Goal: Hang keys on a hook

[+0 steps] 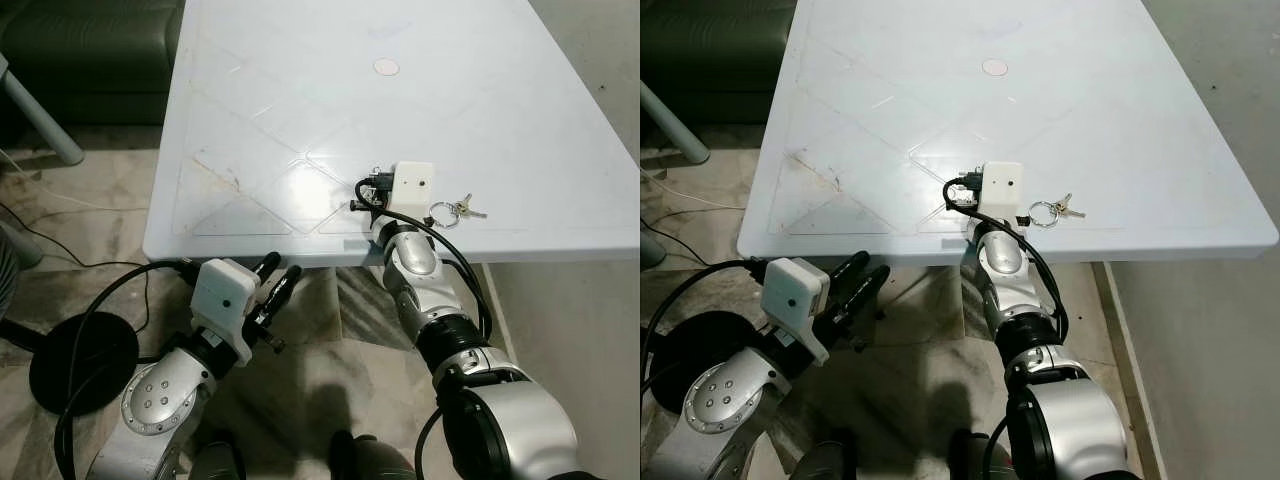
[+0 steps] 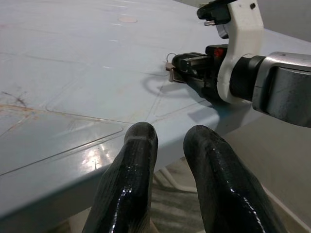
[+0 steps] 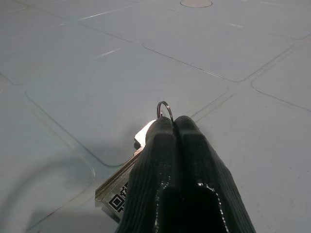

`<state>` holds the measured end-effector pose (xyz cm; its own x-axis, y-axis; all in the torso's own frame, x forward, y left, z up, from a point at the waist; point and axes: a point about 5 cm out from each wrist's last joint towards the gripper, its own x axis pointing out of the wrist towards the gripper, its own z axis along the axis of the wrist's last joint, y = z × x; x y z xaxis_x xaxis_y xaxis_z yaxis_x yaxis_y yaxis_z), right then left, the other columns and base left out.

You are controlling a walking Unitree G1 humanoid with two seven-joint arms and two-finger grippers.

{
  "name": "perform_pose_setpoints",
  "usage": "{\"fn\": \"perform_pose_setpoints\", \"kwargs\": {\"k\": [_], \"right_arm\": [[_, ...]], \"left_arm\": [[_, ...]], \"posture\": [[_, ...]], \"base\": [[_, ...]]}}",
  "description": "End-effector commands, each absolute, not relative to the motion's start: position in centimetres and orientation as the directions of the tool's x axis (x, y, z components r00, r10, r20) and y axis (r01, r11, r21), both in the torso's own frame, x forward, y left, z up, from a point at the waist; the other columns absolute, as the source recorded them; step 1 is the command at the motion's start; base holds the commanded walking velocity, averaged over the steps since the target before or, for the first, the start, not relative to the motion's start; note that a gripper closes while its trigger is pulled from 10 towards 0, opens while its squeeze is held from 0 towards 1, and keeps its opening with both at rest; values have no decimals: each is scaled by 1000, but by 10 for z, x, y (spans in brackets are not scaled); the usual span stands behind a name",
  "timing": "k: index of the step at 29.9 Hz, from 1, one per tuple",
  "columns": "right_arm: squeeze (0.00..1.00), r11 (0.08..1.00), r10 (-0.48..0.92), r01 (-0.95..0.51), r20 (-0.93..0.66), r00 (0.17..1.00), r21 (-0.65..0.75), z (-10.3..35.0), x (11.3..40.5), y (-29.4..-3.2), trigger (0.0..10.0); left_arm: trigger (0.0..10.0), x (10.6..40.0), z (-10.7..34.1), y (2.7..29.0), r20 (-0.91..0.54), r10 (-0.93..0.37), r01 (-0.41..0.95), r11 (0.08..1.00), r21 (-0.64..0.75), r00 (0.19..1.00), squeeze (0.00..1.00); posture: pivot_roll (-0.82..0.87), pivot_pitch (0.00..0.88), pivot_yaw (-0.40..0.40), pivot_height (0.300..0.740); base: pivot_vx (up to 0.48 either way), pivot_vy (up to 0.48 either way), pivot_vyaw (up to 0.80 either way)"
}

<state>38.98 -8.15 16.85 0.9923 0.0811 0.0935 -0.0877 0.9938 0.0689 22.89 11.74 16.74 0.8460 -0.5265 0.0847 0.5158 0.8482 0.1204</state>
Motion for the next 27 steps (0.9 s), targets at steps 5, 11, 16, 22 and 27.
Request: {"fn": "perform_pose_setpoints", "kwargs": {"k": [5, 11, 16, 22, 27], "right_arm": [[522, 992, 102, -107, 80, 992, 66, 168, 391, -80, 10000], [1000, 993, 90, -96, 86, 992, 70, 169, 392, -84, 10000], [0, 992, 98, -104, 92, 991, 72, 169, 392, -84, 10000], [0, 991, 101, -108, 94, 990, 77, 172, 393, -81, 10000], [0, 987, 128, -136, 95, 987, 83, 173, 393, -75, 10000]], "left_arm": [[10000, 224, 170, 117, 87, -534, 522, 843, 130, 841, 0], [10000, 223, 170, 117, 86, -533, 521, 844, 129, 842, 0], [10000, 223, 170, 117, 85, -534, 522, 843, 129, 841, 0], [10000, 224, 170, 117, 85, -532, 520, 844, 129, 842, 0], [10000, 223, 171, 117, 83, -530, 518, 846, 130, 844, 0]], "posture": [[81, 294, -83, 740], [79, 298, -82, 740], [78, 302, -80, 740], [80, 304, -81, 740], [84, 308, -83, 740]], "base": [[0, 0, 0], [0, 0, 0], [0, 0, 0], [0, 0, 0], [0, 0, 0]]}}
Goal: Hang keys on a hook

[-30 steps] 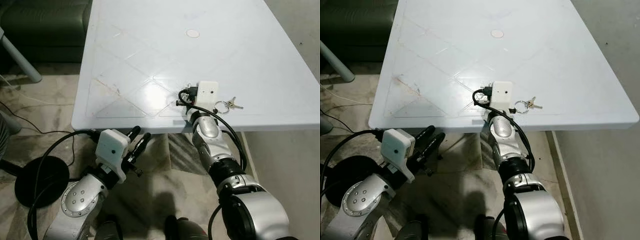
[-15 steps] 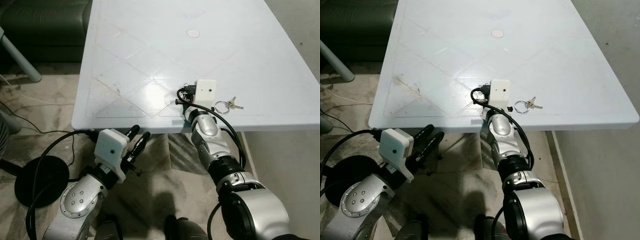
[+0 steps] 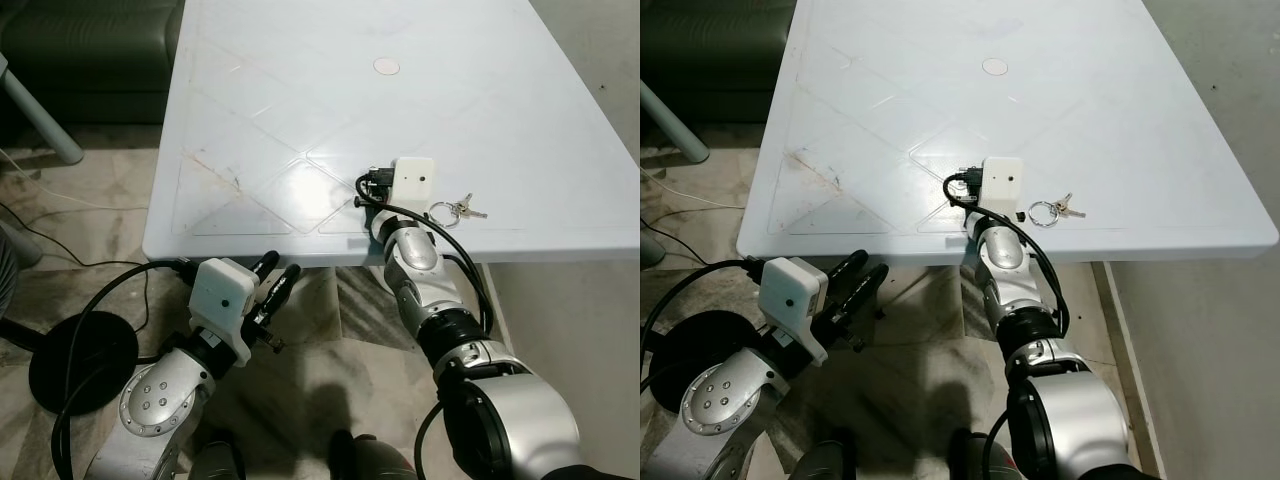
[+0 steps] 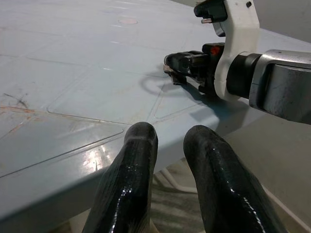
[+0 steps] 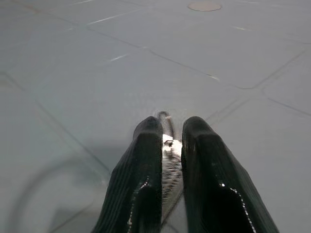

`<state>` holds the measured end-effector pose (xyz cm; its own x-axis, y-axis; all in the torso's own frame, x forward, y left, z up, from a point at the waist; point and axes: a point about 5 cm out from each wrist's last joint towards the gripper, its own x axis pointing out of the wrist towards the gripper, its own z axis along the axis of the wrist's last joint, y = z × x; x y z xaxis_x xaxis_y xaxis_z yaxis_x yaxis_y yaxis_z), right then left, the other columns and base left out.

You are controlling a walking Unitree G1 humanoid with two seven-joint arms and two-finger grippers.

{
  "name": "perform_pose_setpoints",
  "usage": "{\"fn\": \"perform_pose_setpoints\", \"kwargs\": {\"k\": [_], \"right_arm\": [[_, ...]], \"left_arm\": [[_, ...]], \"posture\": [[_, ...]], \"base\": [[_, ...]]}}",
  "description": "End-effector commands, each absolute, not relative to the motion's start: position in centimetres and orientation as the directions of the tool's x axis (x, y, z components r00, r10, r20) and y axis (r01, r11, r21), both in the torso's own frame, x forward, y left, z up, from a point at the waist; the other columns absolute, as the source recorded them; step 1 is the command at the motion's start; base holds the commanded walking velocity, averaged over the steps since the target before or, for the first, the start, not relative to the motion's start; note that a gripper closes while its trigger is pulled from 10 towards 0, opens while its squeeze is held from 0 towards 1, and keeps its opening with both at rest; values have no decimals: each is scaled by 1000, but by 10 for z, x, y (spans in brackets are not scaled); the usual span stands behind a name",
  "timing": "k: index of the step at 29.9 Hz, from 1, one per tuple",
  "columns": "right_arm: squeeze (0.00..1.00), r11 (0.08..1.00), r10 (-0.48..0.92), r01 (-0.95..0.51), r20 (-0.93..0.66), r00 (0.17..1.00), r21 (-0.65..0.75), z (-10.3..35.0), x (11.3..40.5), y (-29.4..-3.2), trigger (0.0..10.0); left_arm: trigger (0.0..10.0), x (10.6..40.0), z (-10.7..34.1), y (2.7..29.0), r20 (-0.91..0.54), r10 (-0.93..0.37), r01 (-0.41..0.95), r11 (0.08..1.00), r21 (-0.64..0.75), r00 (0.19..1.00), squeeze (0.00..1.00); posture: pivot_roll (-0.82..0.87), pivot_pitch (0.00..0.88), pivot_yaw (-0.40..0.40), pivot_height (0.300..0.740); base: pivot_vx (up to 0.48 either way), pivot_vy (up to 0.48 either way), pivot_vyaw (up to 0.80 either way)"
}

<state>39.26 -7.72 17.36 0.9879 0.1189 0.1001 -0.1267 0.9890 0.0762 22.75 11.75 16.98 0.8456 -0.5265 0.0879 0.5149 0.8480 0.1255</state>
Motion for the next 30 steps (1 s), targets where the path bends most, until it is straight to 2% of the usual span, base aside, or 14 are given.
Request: {"fn": "perform_pose_setpoints", "kwargs": {"k": [1, 3, 4, 5, 6, 7, 8, 21, 30], "right_arm": [[0, 987, 132, -140, 95, 987, 82, 174, 393, -73, 10000], [0, 987, 132, -140, 95, 987, 81, 174, 393, -72, 10000], [0, 987, 132, -140, 96, 986, 73, 175, 393, -72, 9412], [0, 988, 132, -139, 97, 986, 69, 175, 393, -72, 4627], [0, 988, 132, -139, 97, 986, 69, 175, 393, -72, 4627], [0, 988, 131, -138, 94, 987, 69, 174, 393, -72, 392], [0, 989, 128, -135, 96, 987, 66, 174, 393, -72, 0], [0, 992, 110, -116, 98, 989, 56, 174, 394, -75, 0], [0, 994, 90, -100, 157, 983, 54, 186, 396, -86, 0]], "left_arm": [[10000, 223, 171, 117, 83, -529, 517, 846, 130, 845, 0], [10000, 223, 171, 117, 83, -528, 516, 847, 129, 845, 0], [10000, 223, 171, 117, 83, -528, 516, 847, 129, 845, 0], [10000, 223, 171, 117, 83, -528, 516, 847, 129, 845, 0], [10000, 223, 171, 117, 83, -528, 516, 847, 129, 845, 0], [10000, 223, 171, 117, 82, -528, 516, 847, 130, 845, 0], [10000, 223, 171, 118, 82, -527, 515, 847, 130, 846, 0], [10000, 223, 171, 118, 81, -529, 517, 846, 131, 845, 0], [10000, 234, 175, 117, 110, -514, 501, 856, 131, 850, 0]], "posture": [[84, 308, -83, 740], [85, 309, -83, 740], [86, 309, -84, 740], [86, 309, -84, 740], [86, 309, -84, 740], [86, 310, -85, 740], [86, 310, -85, 740], [85, 315, -81, 740], [65, 281, -85, 740]], "base": [[0, 0, 0], [0, 0, 0], [0, 0, 0], [0, 0, 0], [0, 0, 0], [0, 0, 0], [0, 0, 0], [0, 0, 0], [0, 0, 0]]}}
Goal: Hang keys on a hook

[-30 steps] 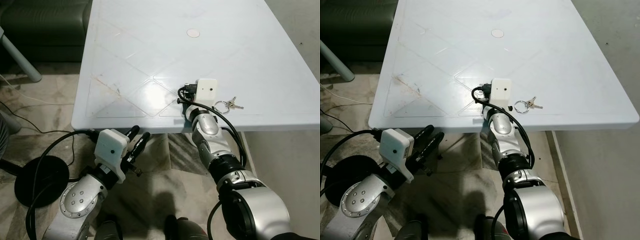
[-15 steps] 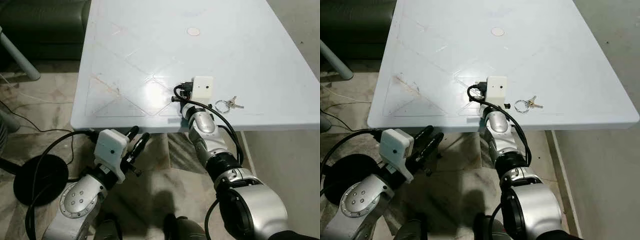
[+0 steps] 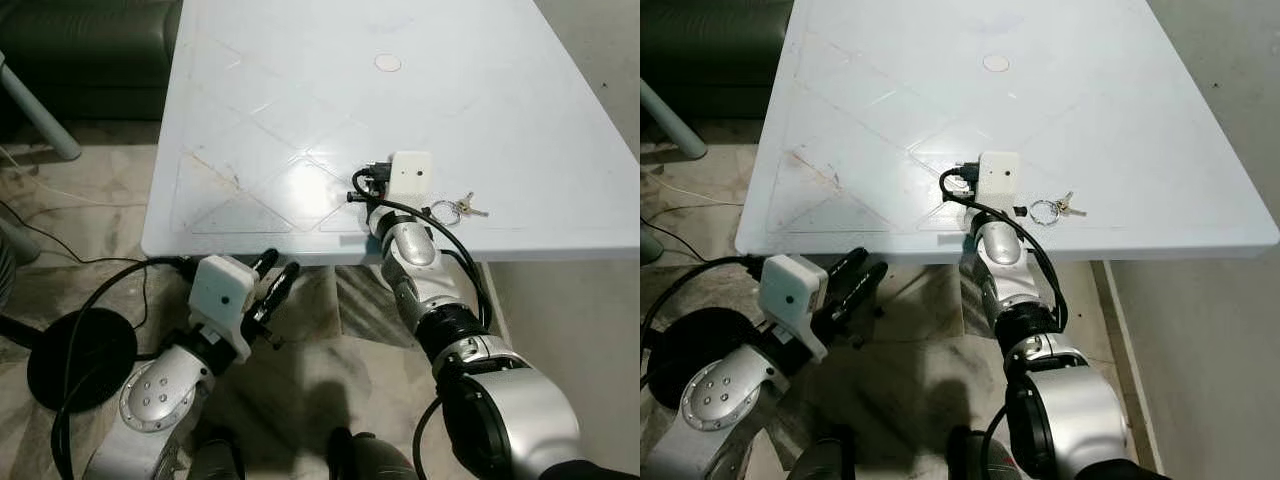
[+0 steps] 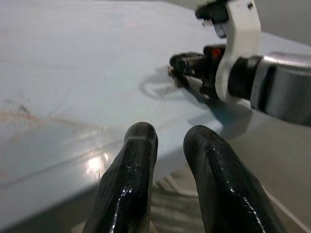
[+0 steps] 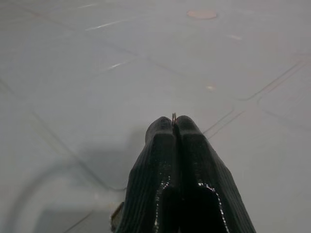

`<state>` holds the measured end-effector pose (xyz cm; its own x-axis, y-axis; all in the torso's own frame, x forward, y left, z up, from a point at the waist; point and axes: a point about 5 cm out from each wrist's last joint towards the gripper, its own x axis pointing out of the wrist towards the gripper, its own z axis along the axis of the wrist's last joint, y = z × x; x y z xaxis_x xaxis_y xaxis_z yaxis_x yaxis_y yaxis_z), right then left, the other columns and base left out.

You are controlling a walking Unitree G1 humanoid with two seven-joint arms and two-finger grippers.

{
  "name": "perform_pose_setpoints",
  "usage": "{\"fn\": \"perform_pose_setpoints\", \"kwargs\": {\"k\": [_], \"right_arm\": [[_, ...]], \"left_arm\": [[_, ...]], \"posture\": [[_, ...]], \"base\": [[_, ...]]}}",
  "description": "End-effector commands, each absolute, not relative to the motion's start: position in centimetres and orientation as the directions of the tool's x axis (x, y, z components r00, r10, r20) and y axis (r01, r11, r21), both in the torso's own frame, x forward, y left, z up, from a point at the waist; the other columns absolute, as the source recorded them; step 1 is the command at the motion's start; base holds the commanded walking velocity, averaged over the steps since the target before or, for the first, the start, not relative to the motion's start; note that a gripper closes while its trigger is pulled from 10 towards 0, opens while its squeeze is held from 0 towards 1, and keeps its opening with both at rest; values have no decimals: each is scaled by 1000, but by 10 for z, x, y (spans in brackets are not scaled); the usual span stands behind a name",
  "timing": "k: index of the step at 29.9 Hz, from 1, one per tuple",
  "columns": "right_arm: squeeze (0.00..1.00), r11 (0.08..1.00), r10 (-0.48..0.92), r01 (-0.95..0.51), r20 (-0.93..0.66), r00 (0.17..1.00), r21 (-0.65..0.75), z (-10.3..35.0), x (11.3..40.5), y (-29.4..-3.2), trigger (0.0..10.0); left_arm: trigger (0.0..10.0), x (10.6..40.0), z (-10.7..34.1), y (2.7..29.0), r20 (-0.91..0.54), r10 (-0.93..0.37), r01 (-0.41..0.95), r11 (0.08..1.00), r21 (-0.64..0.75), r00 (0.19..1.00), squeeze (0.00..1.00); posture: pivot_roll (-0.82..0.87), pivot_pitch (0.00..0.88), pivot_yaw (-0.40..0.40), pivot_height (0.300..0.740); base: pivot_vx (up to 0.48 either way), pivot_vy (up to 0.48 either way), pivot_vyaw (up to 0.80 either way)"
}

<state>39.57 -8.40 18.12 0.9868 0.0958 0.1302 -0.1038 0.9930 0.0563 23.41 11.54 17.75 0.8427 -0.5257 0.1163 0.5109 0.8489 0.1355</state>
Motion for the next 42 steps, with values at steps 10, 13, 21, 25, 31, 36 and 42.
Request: {"fn": "perform_pose_setpoints", "kwargs": {"k": [10, 13, 21, 25, 31, 36, 42], "right_arm": [[0, 998, 59, -62, 288, 956, 1, 203, 387, -124, 0], [0, 1000, 29, -29, 314, 949, -7, 206, 380, -137, 0], [0, 999, -31, 35, 338, 941, -5, 212, 359, -159, 7922], [0, 999, -35, 26, 349, 937, 32, 213, 349, -165, 10000], [0, 997, 61, -75, 417, 907, 18, 214, 328, -165, 10000], [0, 995, 89, -95, 429, 899, -9, 208, 315, -170, 10000], [0, 996, 90, -93, 368, 926, -10, 192, 313, -176, 10000]], "left_arm": [[10000, 267, 188, 121, 207, -447, 442, 894, 75, 870, 0], [10000, 281, 193, 125, 237, -406, 411, 911, 30, 883, 0], [10000, 309, 196, 130, 254, -335, 356, 933, -43, 908, 0], [10000, 320, 196, 133, 243, -296, 320, 945, -67, 924, 0], [10000, 327, 192, 139, 229, -261, 283, 956, -71, 938, 0], [10000, 329, 184, 147, 216, -215, 238, 967, -87, 953, 0], [10000, 328, 177, 153, 202, -185, 206, 975, -87, 962, 0]], "posture": [[11, 175, -86, 740], [-17, 125, -78, 740], [-70, 40, -65, 740], [-81, 20, -61, 740], [-88, 0, -66, 740], [-94, 0, -64, 740], [-83, 0, -67, 740]], "base": [[0, 0, 0], [0, 0, 0], [0, 0, 0], [0, 0, 0], [0, 0, 0], [0, 0, 0], [0, 0, 0]]}}
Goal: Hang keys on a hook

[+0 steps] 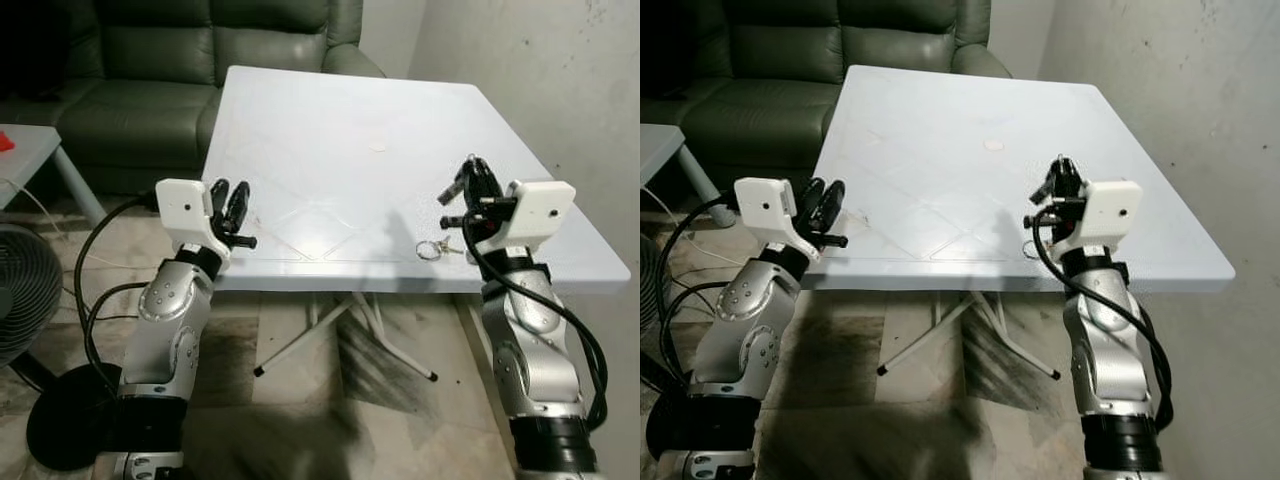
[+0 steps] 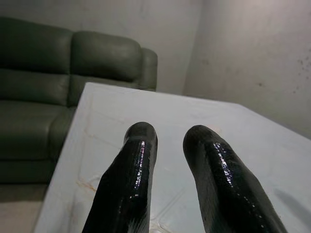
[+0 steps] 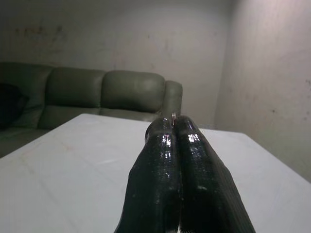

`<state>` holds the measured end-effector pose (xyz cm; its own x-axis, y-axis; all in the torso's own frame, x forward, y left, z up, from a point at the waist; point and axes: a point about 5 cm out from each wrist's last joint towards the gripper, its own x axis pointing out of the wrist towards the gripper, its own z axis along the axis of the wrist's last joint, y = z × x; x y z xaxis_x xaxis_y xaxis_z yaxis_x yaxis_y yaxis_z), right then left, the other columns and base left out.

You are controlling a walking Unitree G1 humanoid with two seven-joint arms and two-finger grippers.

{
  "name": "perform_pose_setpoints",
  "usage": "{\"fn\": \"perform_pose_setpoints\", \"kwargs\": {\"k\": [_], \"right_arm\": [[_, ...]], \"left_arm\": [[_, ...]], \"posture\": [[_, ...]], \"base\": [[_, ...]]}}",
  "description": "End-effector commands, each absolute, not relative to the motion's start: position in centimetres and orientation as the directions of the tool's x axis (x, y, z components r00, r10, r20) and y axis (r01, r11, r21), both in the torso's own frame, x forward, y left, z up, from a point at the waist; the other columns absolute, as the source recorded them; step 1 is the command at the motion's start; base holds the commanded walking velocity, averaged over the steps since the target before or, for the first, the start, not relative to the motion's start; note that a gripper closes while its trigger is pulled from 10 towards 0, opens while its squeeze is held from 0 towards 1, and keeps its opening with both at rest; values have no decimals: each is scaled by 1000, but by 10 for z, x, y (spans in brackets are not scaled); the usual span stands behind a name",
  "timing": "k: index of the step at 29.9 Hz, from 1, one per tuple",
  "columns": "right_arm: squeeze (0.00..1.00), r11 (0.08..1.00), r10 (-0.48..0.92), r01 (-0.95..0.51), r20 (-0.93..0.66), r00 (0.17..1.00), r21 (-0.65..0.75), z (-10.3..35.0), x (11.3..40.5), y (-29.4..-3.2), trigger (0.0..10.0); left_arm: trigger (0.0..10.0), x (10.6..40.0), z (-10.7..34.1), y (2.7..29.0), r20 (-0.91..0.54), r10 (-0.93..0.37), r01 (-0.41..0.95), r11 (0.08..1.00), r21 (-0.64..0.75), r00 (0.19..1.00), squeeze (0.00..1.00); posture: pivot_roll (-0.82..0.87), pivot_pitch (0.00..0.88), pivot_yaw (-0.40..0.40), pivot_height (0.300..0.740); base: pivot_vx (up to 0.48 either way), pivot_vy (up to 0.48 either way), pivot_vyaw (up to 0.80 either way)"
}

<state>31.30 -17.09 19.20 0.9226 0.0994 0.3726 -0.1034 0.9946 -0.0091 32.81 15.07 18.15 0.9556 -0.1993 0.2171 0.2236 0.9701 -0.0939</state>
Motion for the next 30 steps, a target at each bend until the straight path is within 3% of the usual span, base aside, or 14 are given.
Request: {"fn": "perform_pose_setpoints", "kwargs": {"k": [1, 24, 30], "right_arm": [[0, 997, 77, -75, 329, 941, -17, 187, 314, -177, 10000], [0, 998, 56, -45, 248, 967, -50, 171, 321, -180, 10000], [0, 998, 56, -46, 254, 966, -45, 172, 321, -180, 10000]], "left_arm": [[10000, 329, 176, 154, 197, -174, 193, 978, -83, 965, 0], [10000, 347, 164, 159, 120, -130, 143, 984, -106, 984, 0], [10000, 354, 165, 161, 124, -107, 126, 980, -157, 986, 0]], "posture": [[-82, 0, -65, 740], [-106, 0, -33, 740], [-122, 0, -39, 740]], "base": [[0, 0, 0], [0, 0, -721], [0, 386, -715]]}}
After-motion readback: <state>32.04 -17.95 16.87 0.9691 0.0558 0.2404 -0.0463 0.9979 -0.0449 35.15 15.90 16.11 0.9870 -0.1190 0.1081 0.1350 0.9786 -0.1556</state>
